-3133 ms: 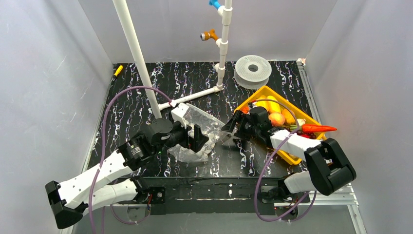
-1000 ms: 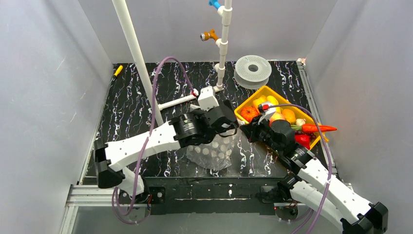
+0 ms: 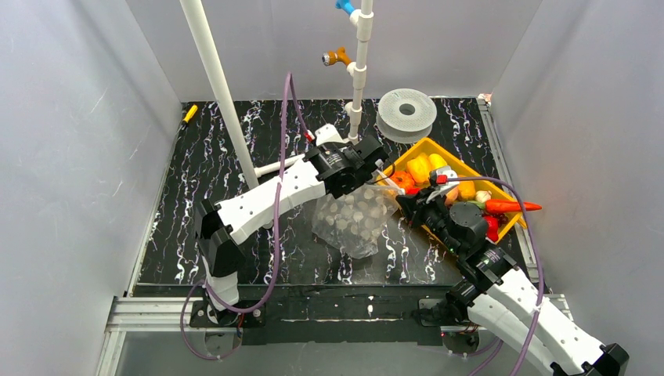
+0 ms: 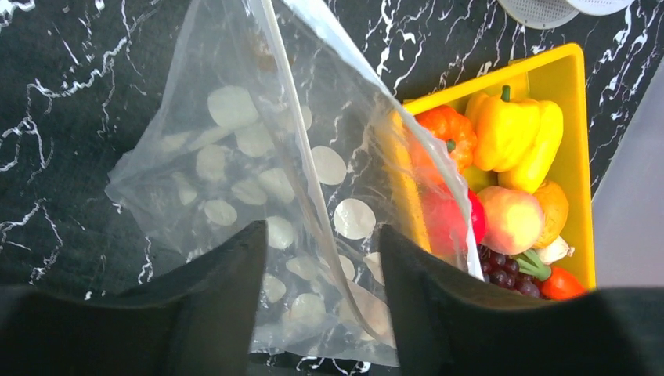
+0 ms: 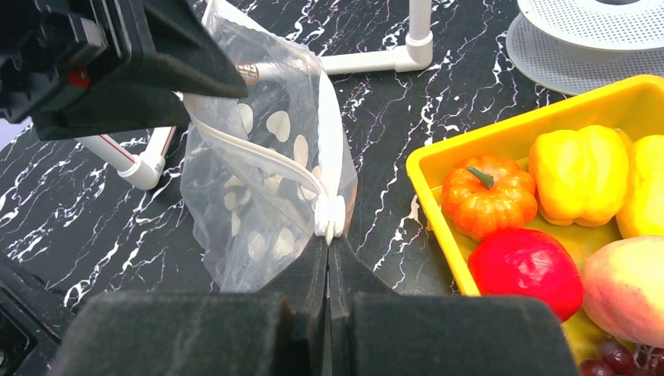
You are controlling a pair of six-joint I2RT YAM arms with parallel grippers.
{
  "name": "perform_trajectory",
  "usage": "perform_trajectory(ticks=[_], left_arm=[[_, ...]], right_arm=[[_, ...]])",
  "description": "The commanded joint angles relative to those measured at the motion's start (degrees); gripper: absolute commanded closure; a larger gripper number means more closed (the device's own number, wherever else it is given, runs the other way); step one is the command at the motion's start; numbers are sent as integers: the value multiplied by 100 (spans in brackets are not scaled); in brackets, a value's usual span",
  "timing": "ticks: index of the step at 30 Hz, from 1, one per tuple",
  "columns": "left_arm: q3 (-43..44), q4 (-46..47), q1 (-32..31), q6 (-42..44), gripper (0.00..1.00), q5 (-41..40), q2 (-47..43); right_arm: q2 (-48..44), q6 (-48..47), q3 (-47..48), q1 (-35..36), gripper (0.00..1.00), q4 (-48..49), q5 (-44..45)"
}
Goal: Place the food in the zip-top bag and seal the zipper
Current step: Pick up the zipper food storage bag at the center of the board.
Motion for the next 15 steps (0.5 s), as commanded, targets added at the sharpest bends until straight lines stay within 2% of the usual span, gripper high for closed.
perform_trajectory(ticks=[1, 4, 6, 7, 9, 11, 15], left_arm=[[-131, -69, -11, -191, 57, 170, 5], [-125, -129, -13, -157, 62, 138, -25], [-124, -105, -13, 70, 74, 74, -47], [-101, -133, -16, 186, 80, 29, -52], [-95, -130, -12, 522, 89, -62, -88], [-163, 58, -10, 1202, 89, -130, -183], [-509, 631, -3, 2777, 91, -32, -510]], right_arm=[[-7, -121, -15, 17, 99, 304, 5], [43, -67, 42, 19, 99, 201, 18], [71, -3, 48, 17, 99, 152, 58], [104, 36, 71, 21, 95, 87, 64], [213, 171, 200, 19, 77, -215, 42], [368, 324, 395, 19, 63, -619, 6], [658, 575, 864, 19, 53, -1477, -110]])
